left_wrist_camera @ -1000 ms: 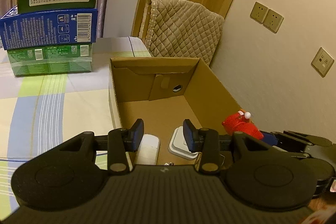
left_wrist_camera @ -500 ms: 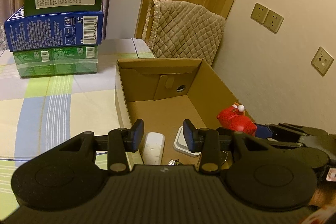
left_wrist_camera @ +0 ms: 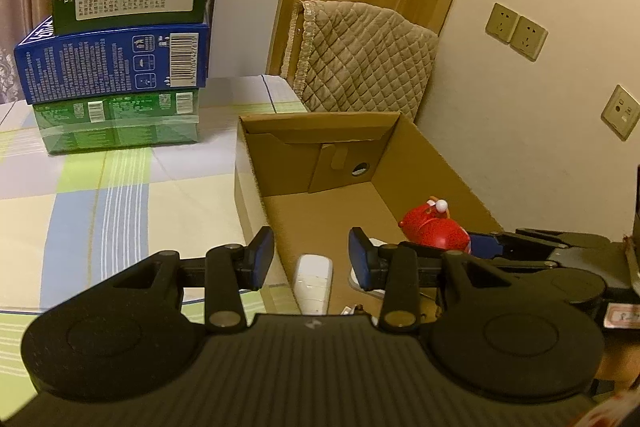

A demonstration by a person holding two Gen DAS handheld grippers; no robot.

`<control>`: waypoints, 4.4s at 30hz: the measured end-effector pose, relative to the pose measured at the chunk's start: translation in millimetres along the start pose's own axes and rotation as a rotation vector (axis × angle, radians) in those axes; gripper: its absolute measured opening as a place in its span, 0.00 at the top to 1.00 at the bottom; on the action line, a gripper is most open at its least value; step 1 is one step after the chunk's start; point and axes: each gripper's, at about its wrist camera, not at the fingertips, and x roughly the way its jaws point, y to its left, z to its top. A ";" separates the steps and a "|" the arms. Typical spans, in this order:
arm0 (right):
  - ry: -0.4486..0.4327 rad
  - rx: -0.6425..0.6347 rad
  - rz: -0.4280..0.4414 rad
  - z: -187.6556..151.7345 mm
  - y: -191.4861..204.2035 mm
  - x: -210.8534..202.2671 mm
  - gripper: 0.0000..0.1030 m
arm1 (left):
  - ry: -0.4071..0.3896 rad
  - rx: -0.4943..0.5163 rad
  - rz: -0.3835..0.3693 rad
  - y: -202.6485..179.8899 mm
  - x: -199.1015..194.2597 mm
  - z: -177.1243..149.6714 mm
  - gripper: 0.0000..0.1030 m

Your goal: Organize rigid objects

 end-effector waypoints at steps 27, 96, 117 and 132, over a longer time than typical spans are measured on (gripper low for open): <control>-0.084 0.084 0.016 7.9 -10.2 -28.3 0.41 | -0.037 -0.043 0.037 12.8 -32.3 -8.1 0.29; -0.143 -0.024 -0.113 -186.6 110.0 -331.9 0.17 | -0.140 -0.028 0.188 -77.8 -307.2 -207.2 0.01; -0.128 -0.038 -0.114 -197.3 117.9 -323.3 0.17 | -0.135 -0.020 0.205 -69.0 -312.6 -215.7 0.01; -0.117 -0.030 -0.115 -199.7 117.5 -316.4 0.17 | -0.117 -0.030 0.209 -65.5 -306.1 -219.5 0.01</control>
